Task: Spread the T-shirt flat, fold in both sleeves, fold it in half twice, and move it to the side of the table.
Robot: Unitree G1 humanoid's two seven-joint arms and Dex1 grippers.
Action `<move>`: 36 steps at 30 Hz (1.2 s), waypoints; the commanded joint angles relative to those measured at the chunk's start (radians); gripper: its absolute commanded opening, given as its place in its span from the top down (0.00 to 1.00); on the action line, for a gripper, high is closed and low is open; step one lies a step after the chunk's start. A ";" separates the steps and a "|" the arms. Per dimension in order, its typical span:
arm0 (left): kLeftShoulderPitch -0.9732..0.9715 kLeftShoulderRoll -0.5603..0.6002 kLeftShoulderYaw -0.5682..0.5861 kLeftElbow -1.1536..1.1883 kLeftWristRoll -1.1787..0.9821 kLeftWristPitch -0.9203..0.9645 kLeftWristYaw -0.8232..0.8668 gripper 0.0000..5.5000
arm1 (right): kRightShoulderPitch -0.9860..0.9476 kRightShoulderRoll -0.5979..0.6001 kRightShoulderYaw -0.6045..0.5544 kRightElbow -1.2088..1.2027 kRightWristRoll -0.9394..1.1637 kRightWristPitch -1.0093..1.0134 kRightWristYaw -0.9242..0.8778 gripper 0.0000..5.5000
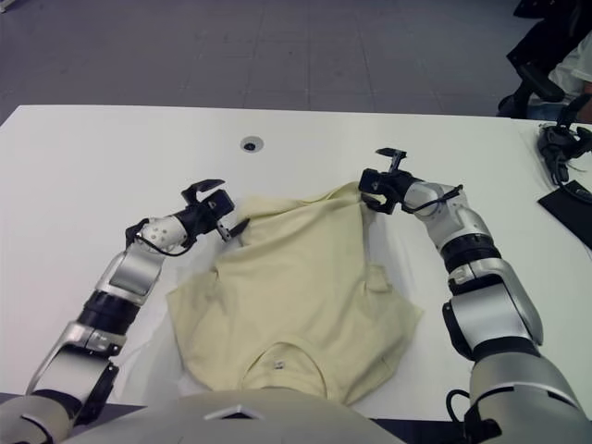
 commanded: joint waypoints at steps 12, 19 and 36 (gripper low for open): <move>-0.302 -0.016 0.011 0.653 0.046 -0.208 0.171 0.02 | 0.116 0.008 -0.219 -0.395 0.268 0.093 0.090 0.02; -0.198 0.021 0.209 0.276 -0.092 -0.085 0.241 0.02 | 0.364 0.006 -0.311 -0.803 0.469 0.304 0.238 0.02; 0.038 0.097 0.331 -0.627 -0.184 0.437 0.143 0.02 | 0.495 0.003 -0.137 -0.814 0.153 0.377 0.110 0.02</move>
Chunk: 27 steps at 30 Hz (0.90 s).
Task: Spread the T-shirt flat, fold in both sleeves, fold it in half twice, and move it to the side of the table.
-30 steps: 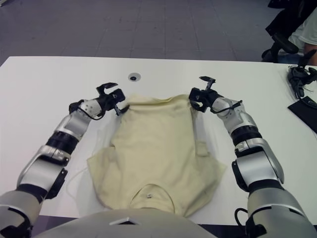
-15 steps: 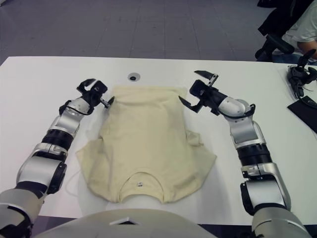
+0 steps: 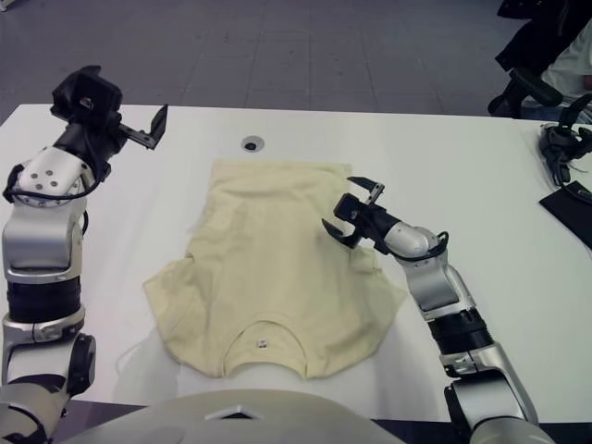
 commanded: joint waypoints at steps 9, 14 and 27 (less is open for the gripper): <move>-0.012 -0.020 -0.166 -0.082 0.050 0.029 -0.015 0.02 | 0.045 -0.060 -0.020 0.056 -0.119 -0.004 -0.063 0.02; 0.006 -0.039 -0.184 -0.099 0.045 0.044 -0.013 0.02 | -0.016 -0.026 -0.014 0.132 -0.136 -0.055 -0.120 0.02; 0.326 -0.218 0.113 -0.564 -0.085 0.382 0.061 0.02 | -0.012 0.060 -0.431 -0.181 0.215 -0.043 -0.243 0.02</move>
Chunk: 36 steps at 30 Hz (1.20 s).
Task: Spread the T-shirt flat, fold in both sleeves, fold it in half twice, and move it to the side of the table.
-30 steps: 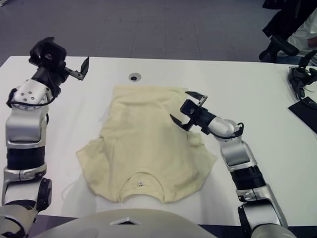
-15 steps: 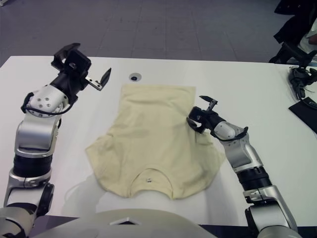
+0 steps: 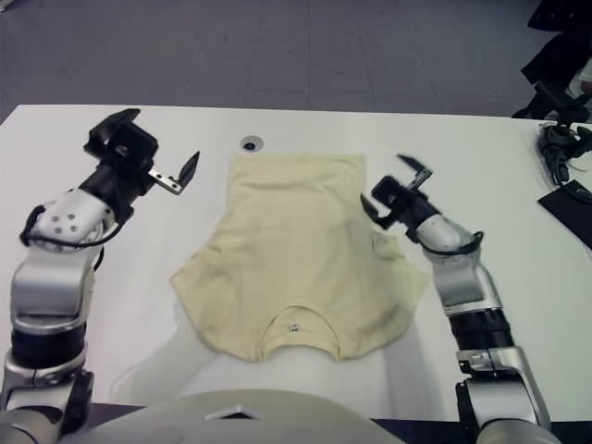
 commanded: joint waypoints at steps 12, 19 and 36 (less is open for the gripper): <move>0.785 -0.643 0.299 -0.277 -0.396 0.198 0.133 0.26 | 0.085 0.049 -0.279 -0.205 0.174 0.120 -0.110 0.02; 0.784 -0.573 0.308 -0.153 -0.535 0.196 0.094 0.50 | 0.091 0.051 -0.269 -0.204 0.177 0.134 -0.110 0.02; 0.677 -0.294 0.312 0.197 -0.638 0.094 -0.028 1.00 | 0.042 0.009 -0.225 -0.184 0.184 0.158 -0.030 0.02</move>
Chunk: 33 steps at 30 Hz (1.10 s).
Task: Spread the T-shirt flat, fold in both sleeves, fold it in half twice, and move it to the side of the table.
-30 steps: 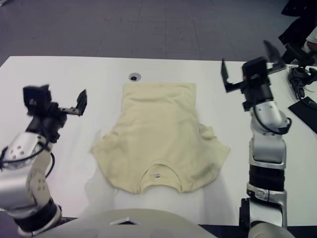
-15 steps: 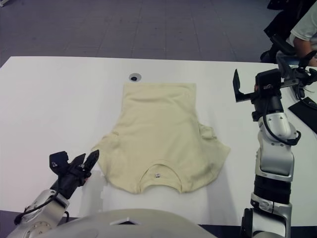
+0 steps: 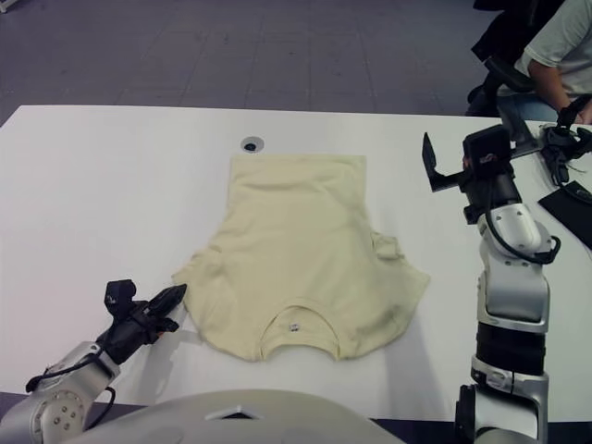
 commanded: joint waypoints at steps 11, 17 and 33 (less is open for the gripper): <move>-0.087 0.122 -0.004 -0.020 0.031 -0.100 0.094 1.00 | 0.007 0.000 0.026 -0.001 0.006 0.007 0.022 0.02; -0.101 0.322 -0.163 -0.139 0.135 -0.103 0.027 1.00 | 0.028 0.006 0.035 -0.001 0.005 -0.002 0.029 0.02; -0.161 0.606 -0.618 -0.224 0.603 -0.331 -0.039 1.00 | 0.070 0.033 0.061 -0.017 -0.001 -0.008 0.014 0.02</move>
